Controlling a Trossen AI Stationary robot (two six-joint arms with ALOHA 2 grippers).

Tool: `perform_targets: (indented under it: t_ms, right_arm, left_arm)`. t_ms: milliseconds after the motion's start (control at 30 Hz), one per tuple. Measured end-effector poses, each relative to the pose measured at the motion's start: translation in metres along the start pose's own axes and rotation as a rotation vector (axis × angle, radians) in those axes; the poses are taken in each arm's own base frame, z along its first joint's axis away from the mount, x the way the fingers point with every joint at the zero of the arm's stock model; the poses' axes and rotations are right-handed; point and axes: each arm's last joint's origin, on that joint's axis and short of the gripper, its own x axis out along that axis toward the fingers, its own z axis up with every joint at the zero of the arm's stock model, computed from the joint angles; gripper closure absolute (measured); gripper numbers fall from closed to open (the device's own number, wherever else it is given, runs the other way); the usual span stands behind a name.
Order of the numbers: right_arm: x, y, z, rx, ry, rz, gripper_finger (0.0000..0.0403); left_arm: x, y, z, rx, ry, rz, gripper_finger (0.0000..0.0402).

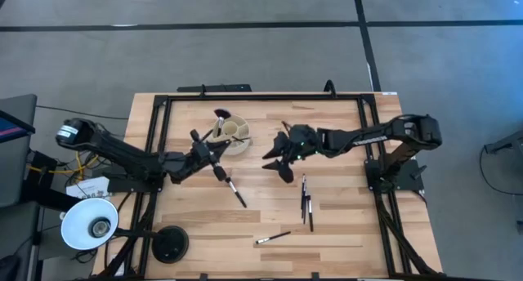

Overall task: Sort items
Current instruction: Put the black eyeshadow brush in the white organizer

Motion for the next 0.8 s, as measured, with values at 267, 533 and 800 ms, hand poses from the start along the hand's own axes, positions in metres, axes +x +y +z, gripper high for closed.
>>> perform_targets:
  t_ms: [267, 533, 800]
  right_arm:
    - [0.009, 0.028, -0.010, -0.042, 0.038, -0.020, 0.0239]
    - [0.012, 0.044, -0.014, -0.067, 0.044, 0.020, 0.0242]
    - [0.014, 0.062, -0.015, -0.099, 0.011, -0.021, 0.0242]
  left_arm:
    - [-0.020, 0.012, 0.008, -0.052, 0.039, 0.022, 0.0390]
    - [-0.028, 0.011, -0.005, -0.064, 0.144, -0.007, 0.0391]
    - [-0.022, 0.011, -0.012, -0.025, 0.167, 0.069, 0.0391]
